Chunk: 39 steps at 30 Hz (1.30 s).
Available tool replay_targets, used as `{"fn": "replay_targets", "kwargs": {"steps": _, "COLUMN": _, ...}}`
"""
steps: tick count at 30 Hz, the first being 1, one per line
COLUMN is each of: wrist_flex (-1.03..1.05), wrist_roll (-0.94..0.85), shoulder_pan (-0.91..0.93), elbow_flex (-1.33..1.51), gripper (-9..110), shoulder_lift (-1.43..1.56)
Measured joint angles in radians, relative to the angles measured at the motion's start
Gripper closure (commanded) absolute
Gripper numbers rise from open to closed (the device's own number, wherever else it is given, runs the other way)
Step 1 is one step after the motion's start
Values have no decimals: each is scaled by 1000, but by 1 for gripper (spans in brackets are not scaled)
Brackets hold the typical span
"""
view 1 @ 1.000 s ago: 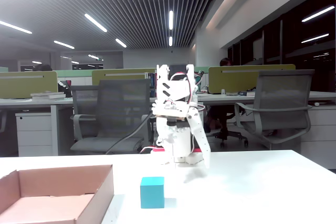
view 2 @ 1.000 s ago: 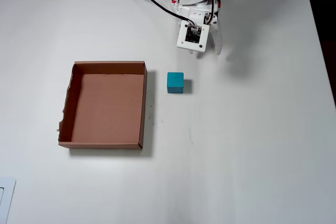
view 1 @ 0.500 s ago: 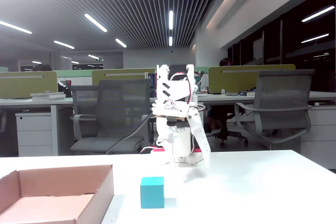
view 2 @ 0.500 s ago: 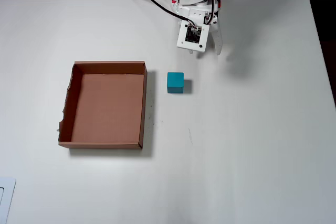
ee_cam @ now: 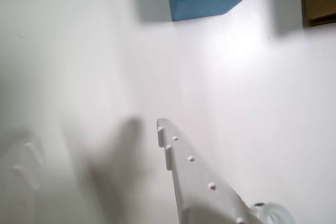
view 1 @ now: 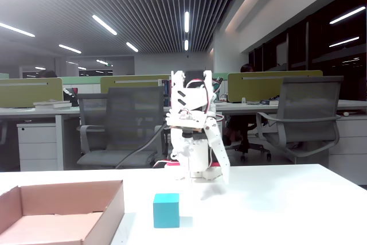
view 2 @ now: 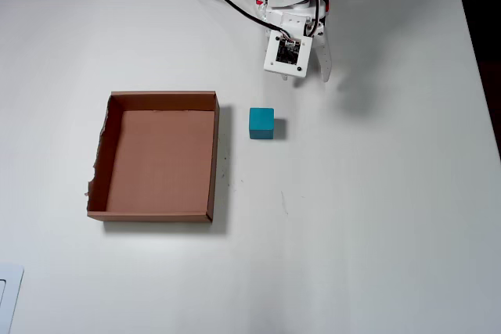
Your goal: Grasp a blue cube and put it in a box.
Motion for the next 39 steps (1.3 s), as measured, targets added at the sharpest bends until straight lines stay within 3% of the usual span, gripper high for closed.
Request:
{"fn": "replay_targets", "kwargs": {"steps": 33, "wrist_flex": 6, "wrist_roll": -29, "shoulder_pan": -14, "elbow_flex": -3, "gripper": 73, "shoulder_lift": 0}}
{"fn": "replay_targets", "kwargs": {"steps": 39, "wrist_flex": 23, "wrist_roll": -60, "shoulder_pan": -3, "elbow_flex": -239, "gripper": 73, "shoulder_lift": -295}}
